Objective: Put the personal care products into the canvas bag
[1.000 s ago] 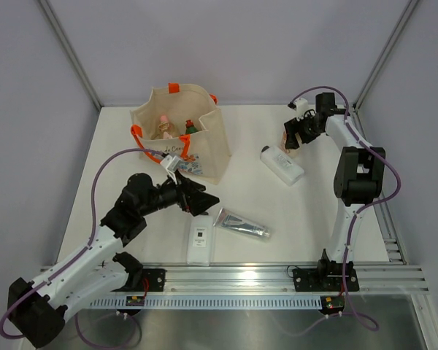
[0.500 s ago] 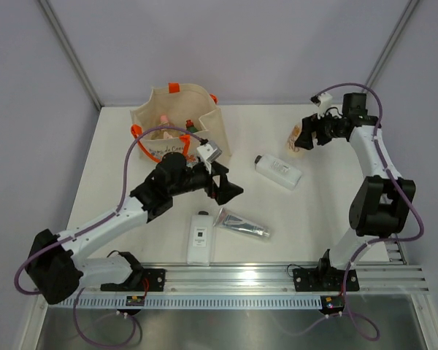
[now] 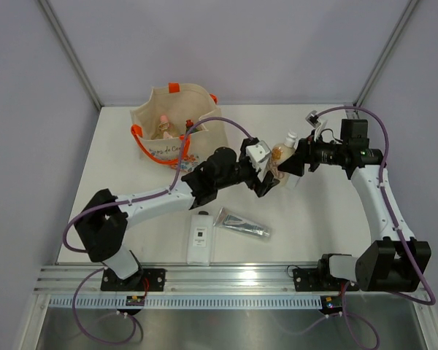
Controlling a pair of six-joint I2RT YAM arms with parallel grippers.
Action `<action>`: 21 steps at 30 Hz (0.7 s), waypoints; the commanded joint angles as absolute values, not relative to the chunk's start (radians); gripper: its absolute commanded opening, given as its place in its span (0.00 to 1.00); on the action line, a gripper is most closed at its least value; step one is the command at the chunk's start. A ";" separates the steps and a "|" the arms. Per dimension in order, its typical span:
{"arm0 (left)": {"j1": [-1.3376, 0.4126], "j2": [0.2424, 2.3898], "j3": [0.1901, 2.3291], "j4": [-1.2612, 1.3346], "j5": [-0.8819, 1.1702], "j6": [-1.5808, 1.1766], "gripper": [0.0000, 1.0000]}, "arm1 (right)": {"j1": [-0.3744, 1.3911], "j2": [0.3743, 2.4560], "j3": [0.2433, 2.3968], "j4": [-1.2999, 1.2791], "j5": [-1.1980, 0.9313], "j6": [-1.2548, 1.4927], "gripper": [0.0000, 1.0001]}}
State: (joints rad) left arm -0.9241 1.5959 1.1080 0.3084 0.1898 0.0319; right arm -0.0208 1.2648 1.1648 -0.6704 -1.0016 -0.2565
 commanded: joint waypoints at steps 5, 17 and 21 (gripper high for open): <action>-0.986 1.657 1.197 0.419 0.139 0.052 0.99 | 0.021 1.175 1.128 -0.500 -1.184 -0.071 0.00; -0.997 1.716 1.203 0.465 0.111 -0.115 0.95 | 0.083 1.143 1.078 -0.410 -1.187 -0.017 0.00; -0.997 1.712 1.206 0.417 0.092 -0.100 0.69 | 0.084 1.132 1.097 -0.460 -1.148 -0.077 0.05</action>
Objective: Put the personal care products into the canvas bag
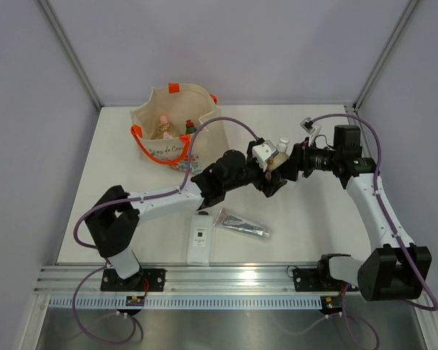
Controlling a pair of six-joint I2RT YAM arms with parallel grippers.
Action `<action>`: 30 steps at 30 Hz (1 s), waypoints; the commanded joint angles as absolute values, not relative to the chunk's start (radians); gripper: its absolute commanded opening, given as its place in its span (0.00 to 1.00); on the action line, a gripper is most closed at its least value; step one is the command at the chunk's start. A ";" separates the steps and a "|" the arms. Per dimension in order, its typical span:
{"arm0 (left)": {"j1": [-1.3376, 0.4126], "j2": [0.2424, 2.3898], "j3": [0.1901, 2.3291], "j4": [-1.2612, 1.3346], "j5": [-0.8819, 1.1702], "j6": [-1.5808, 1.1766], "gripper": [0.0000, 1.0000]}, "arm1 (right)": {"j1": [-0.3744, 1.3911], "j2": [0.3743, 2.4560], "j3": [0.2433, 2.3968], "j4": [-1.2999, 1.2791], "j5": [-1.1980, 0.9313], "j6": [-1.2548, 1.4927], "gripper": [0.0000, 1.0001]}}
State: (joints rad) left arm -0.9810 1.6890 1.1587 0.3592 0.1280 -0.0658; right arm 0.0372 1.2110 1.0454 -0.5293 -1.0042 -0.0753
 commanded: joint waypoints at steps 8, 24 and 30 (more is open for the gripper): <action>-0.968 1.556 1.093 0.394 0.074 -0.112 0.00 | 0.083 1.138 1.169 -0.590 -1.086 -0.185 1.00; -0.799 1.223 0.907 0.239 0.245 -0.210 0.00 | 0.058 1.112 1.164 -0.594 -1.055 -0.261 0.99; -0.798 1.258 0.854 0.244 0.324 -0.172 0.02 | 0.052 1.166 1.209 -0.856 -0.930 -0.498 0.99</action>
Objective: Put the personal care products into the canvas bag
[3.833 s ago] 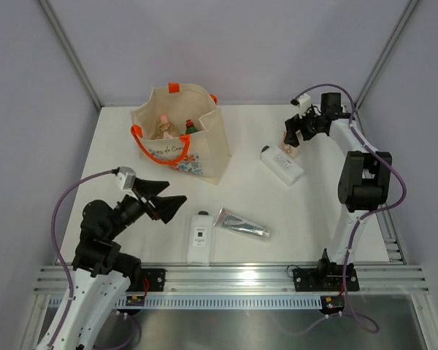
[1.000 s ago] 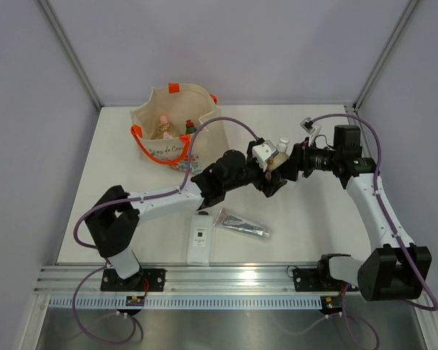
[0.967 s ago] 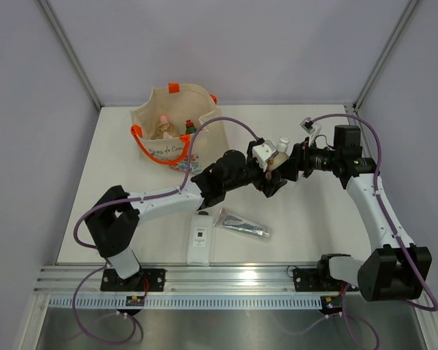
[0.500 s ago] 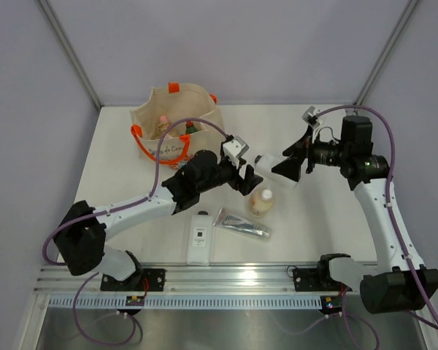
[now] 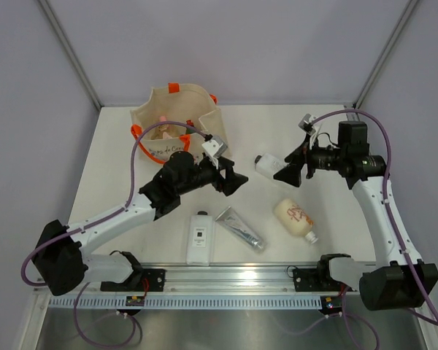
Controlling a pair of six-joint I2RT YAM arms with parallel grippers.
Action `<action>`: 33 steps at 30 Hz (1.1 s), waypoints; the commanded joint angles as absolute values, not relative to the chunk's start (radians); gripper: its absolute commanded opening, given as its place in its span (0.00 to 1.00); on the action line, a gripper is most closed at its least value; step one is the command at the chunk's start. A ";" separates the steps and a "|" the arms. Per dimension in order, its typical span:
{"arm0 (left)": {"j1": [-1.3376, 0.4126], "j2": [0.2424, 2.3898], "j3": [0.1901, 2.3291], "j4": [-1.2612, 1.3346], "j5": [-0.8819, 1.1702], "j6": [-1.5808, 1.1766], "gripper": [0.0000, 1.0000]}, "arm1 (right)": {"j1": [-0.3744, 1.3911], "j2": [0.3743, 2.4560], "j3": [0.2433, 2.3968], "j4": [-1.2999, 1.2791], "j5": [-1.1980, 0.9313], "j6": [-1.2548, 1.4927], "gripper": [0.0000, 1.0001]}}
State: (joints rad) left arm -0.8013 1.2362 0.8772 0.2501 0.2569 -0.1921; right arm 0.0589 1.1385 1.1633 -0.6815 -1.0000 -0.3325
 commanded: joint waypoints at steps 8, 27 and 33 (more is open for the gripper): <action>-0.798 1.128 0.827 0.063 0.247 -0.201 0.20 | 0.064 1.210 1.191 -1.082 -0.326 -0.704 0.99; -0.799 0.770 0.608 0.015 0.222 -0.340 0.99 | 0.064 1.635 1.075 -0.842 -0.012 -0.644 0.99; -0.798 0.741 0.543 0.127 0.202 -0.449 0.99 | 0.064 1.695 1.095 -0.842 -0.017 -0.626 0.78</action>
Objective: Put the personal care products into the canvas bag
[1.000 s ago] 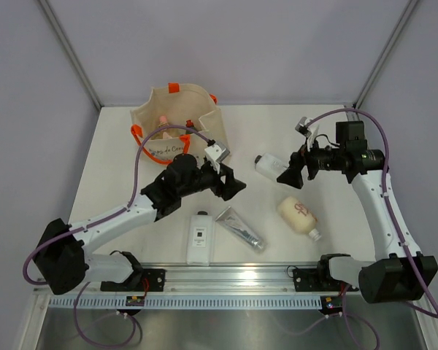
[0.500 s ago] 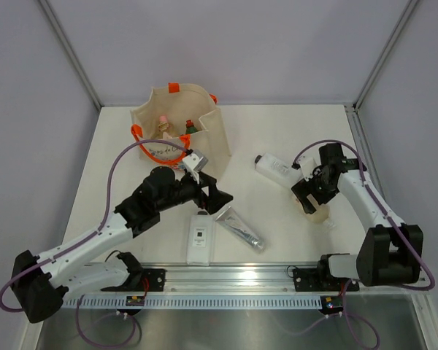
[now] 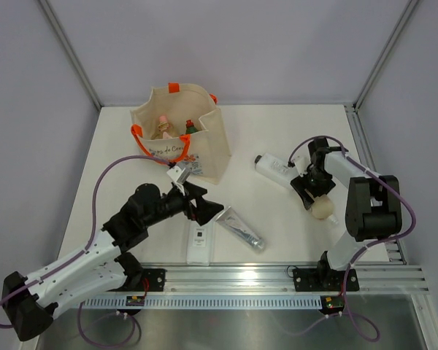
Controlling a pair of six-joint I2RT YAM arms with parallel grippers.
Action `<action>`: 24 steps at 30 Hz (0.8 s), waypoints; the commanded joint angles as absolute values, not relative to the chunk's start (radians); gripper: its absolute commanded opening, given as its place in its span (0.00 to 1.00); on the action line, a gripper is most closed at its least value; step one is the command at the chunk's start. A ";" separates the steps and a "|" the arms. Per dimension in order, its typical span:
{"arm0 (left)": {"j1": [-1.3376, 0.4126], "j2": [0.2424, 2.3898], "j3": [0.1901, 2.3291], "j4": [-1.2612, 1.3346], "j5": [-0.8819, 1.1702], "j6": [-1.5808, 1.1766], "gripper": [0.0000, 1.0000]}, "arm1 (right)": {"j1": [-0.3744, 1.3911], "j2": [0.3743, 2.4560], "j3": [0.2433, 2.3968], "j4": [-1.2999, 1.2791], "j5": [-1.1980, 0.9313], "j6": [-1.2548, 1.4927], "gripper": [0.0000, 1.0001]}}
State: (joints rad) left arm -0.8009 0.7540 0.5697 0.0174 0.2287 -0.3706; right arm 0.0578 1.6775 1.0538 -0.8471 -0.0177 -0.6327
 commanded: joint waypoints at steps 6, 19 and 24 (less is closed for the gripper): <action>-0.799 0.782 0.518 0.273 0.261 -0.566 0.99 | 0.063 1.582 1.114 -0.909 -0.121 -0.621 0.14; -0.798 0.609 0.724 -0.244 0.074 -0.394 0.99 | 0.199 1.494 1.717 -1.114 -0.732 -0.516 0.00; -0.798 0.479 0.634 -0.317 -0.067 -0.535 0.99 | 0.366 1.820 2.300 -1.020 -0.735 -0.317 0.00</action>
